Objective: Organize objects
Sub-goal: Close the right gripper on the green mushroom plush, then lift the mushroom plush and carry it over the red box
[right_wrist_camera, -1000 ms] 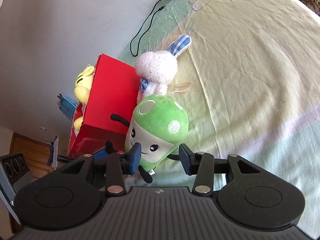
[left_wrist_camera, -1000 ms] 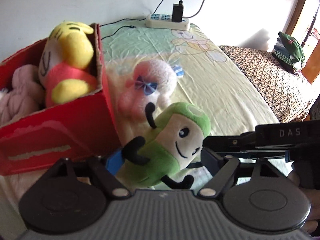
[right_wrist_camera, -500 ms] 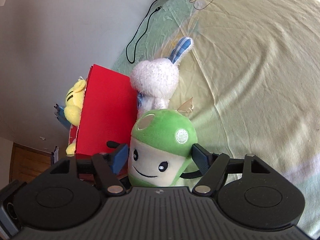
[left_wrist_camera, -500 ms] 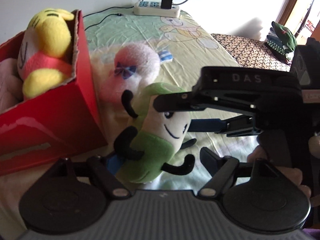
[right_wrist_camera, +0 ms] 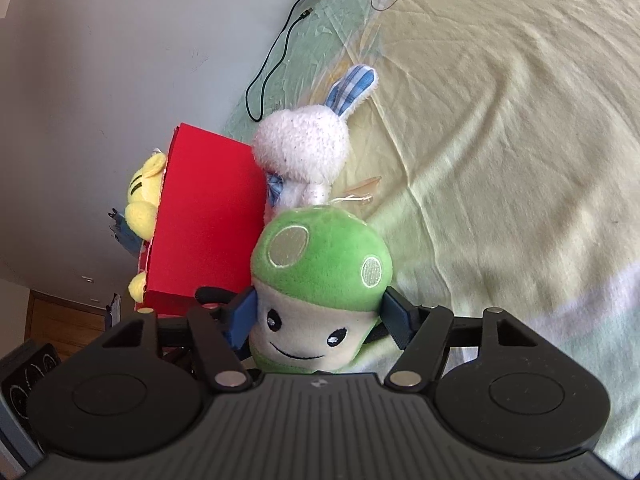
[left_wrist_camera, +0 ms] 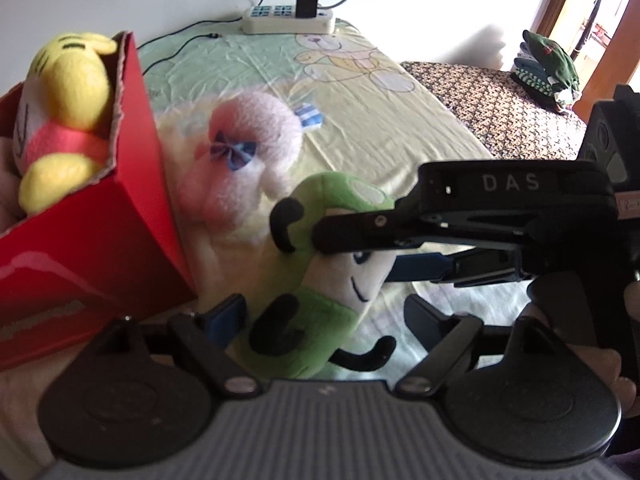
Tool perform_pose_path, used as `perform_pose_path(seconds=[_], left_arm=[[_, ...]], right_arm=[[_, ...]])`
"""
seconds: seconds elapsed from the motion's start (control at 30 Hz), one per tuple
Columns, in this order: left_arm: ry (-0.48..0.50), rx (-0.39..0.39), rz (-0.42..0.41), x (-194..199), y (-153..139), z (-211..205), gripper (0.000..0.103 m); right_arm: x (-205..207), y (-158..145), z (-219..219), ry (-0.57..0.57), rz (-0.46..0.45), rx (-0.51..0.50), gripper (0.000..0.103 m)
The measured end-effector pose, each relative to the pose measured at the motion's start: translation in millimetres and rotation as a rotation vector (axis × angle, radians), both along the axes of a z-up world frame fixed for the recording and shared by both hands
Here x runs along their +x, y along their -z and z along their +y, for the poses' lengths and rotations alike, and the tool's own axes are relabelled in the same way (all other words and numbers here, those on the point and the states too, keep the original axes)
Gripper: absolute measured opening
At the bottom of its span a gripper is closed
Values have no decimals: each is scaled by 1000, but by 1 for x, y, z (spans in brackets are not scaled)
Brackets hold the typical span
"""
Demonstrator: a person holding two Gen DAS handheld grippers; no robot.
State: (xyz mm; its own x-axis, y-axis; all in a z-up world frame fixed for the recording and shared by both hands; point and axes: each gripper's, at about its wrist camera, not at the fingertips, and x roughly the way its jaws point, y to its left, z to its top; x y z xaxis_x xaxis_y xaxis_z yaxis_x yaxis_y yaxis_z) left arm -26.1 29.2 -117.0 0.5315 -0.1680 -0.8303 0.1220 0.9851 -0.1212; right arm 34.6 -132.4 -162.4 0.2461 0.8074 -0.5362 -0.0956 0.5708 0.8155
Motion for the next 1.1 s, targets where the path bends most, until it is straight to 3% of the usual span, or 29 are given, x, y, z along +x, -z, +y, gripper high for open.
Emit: perform_pose_path(seconds=[0.2,0.53,0.8,1.1], left_arm=[[43,-52,-52,-14,-23,-9,79],[34,-127,-277,-37,-95,18,79],[-52,-140,-428,-59,-133,81,79],[-134,-140,-422,-60,-127,156,79]], right_arm=[[-11,-17,-23,26,-57,7,69],[-24,-97,-17,37,-322,59,69],[-29,-160,49,-53,-565,64,68],[-25,-182,153,-168,-721,-28,68]])
